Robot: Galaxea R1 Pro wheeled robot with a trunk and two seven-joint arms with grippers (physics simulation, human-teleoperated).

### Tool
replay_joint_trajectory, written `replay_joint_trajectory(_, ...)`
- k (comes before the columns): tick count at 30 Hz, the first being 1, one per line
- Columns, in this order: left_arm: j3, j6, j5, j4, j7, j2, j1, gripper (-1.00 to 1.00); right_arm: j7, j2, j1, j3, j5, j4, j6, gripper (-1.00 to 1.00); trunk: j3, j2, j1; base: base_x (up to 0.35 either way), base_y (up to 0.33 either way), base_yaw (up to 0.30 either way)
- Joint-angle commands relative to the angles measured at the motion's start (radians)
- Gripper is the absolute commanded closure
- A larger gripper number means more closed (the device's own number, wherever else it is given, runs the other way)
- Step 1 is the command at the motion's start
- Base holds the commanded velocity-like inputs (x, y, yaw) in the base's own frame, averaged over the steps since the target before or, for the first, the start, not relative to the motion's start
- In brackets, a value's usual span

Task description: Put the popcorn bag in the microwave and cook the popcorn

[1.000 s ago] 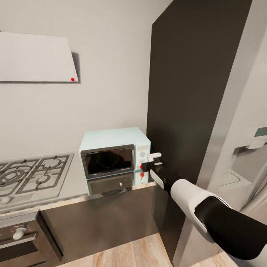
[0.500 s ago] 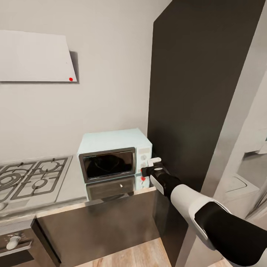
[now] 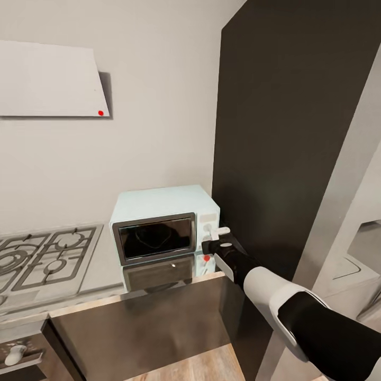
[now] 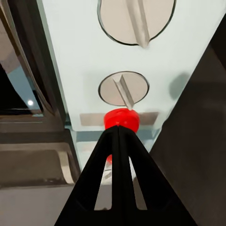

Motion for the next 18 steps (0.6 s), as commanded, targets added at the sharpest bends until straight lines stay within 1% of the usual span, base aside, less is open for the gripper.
replay_joint_trajectory(1, 0.003, -0.002, 0.002, 0.000, -0.001, -0.001, -0.001, -1.00, -0.007, 0.000, -0.001, 0.008, -0.008, -0.001, 0.004, 1.00, -0.002, -0.002, 0.000, 0.000, 0.000, 0.000)
replay_joint_trajectory(7, 0.004, -0.002, 0.004, 0.000, -0.001, -0.001, -0.001, -1.00, -0.008, 0.000, 0.006, 0.007, -0.007, 0.002, 0.004, 1.00, -0.002, -0.002, 0.000, 0.000, 0.000, 0.000)
replay_joint_trajectory(11, 0.004, -0.002, 0.008, 0.000, -0.001, -0.001, -0.001, -1.00, -0.009, 0.000, 0.038, 0.007, -0.004, 0.002, 0.004, 1.00, -0.002, -0.002, 0.000, 0.000, 0.000, 0.000)
replay_joint_trajectory(14, 0.006, -0.002, 0.011, 0.000, -0.001, -0.001, -0.001, -1.00, -0.009, 0.000, 0.046, 0.008, -0.004, 0.002, 0.004, 1.00, -0.002, -0.002, 0.000, 0.004, 0.000, 0.000)
replay_joint_trajectory(18, 0.006, -0.002, 0.012, 0.003, 0.000, -0.001, -0.001, -1.00, -0.009, 0.000, 0.054, 0.008, -0.004, 0.002, 0.004, 1.00, -0.002, -0.002, 0.000, 0.218, 0.000, 0.000)
